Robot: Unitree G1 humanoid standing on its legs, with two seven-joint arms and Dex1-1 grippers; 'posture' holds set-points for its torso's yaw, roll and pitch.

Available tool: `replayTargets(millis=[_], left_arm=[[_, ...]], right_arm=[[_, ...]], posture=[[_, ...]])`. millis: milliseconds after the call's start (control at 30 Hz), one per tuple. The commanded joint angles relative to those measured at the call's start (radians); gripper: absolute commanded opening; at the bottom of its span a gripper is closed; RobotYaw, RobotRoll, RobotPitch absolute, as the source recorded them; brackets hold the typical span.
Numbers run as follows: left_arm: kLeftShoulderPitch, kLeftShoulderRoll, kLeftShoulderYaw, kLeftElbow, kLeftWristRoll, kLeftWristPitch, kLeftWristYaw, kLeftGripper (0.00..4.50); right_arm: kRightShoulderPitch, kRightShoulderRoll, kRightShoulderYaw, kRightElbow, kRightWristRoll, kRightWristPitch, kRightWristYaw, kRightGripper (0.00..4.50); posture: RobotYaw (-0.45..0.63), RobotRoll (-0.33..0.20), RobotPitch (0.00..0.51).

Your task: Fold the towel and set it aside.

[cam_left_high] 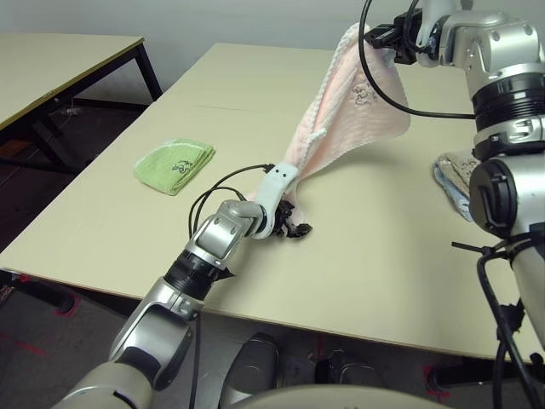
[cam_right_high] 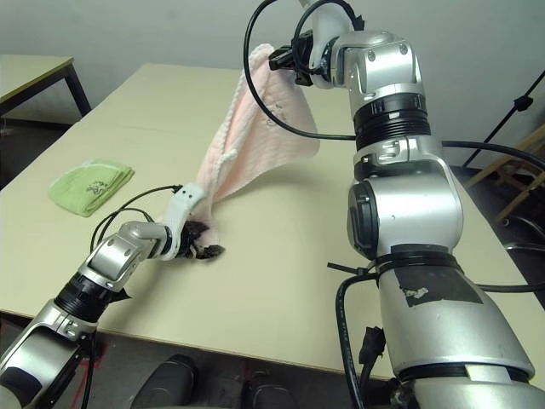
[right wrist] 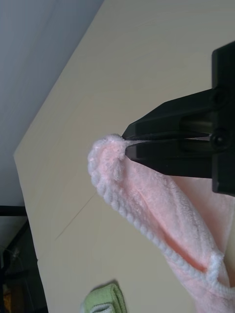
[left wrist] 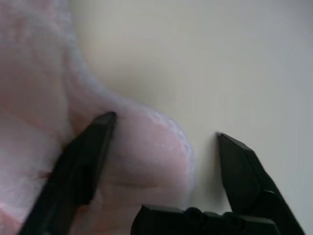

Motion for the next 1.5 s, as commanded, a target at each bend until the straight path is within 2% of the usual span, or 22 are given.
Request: replayTargets(millis=[33,133,433,467,600,733,933,1100,1233,1300,1400,1500], left_arm=[[0.024,0.012,-0.021,0.015,0.019,0.007,-0.004,4.14],[0.025,0.02,-0.032,0.018,0.032,-0.007,-0.011,3.24],[0.027,0.038,-0.057,0.012,0.064,-0.049,-0.026,0.15],[0.027,0.039,-0.057,0.009,0.066,-0.051,-0.028,0.04],[0.034,0.034,-0.017,-0.034,0.03,-0.021,-0.041,0.04],[0.045,0.022,0.113,-0.155,-0.095,0.119,-0.063,0.04],[0.018,0.124,0.37,-0.349,-0.324,0.338,-0.129,0.04],[-0.068,0.229,0.512,-0.297,-0.426,0.393,-0.159,0.04],[-0.134,0.323,0.51,-0.136,-0.388,0.287,-0.168,0.04],[-0.169,0.36,0.476,-0.035,-0.337,0.184,-0.176,0.04],[-0.27,0.361,0.455,0.213,-0.225,-0.052,-0.118,0.04],[-0.363,0.334,0.46,0.414,-0.156,-0.246,-0.06,0.04]], right_arm=[[0.007,-0.002,0.006,-0.012,0.005,-0.001,0.006,0.0],[0.005,-0.001,0.006,-0.01,0.005,-0.003,0.005,0.0],[0.006,-0.003,0.005,-0.014,0.005,-0.003,0.003,0.0],[0.006,-0.003,0.004,-0.014,0.005,-0.004,0.003,0.0],[0.017,-0.01,0.008,-0.015,0.001,-0.004,0.006,0.0],[0.059,-0.033,0.015,-0.041,0.0,0.026,0.029,0.0],[0.232,-0.127,0.068,-0.182,-0.005,0.121,0.149,0.0],[0.342,-0.194,0.121,-0.246,-0.011,0.149,0.241,0.0],[0.358,-0.189,0.142,-0.176,-0.026,0.1,0.238,0.0],[0.352,-0.172,0.152,-0.109,-0.05,0.036,0.201,0.0],[0.302,-0.13,0.133,0.033,-0.07,-0.092,0.105,0.0],[0.238,-0.099,0.087,0.157,-0.056,-0.214,0.028,0.0]], posture=[[0.23,0.0,0.046],[0.23,0.0,0.046],[0.22,0.0,0.043],[0.22,0.0,0.043],[0.22,0.0,0.038],[0.21,0.0,0.037],[0.24,0.0,0.036],[0.25,0.0,0.036],[0.25,0.0,0.037],[0.25,0.0,0.035],[0.25,0.0,0.033],[0.25,0.0,0.032]])
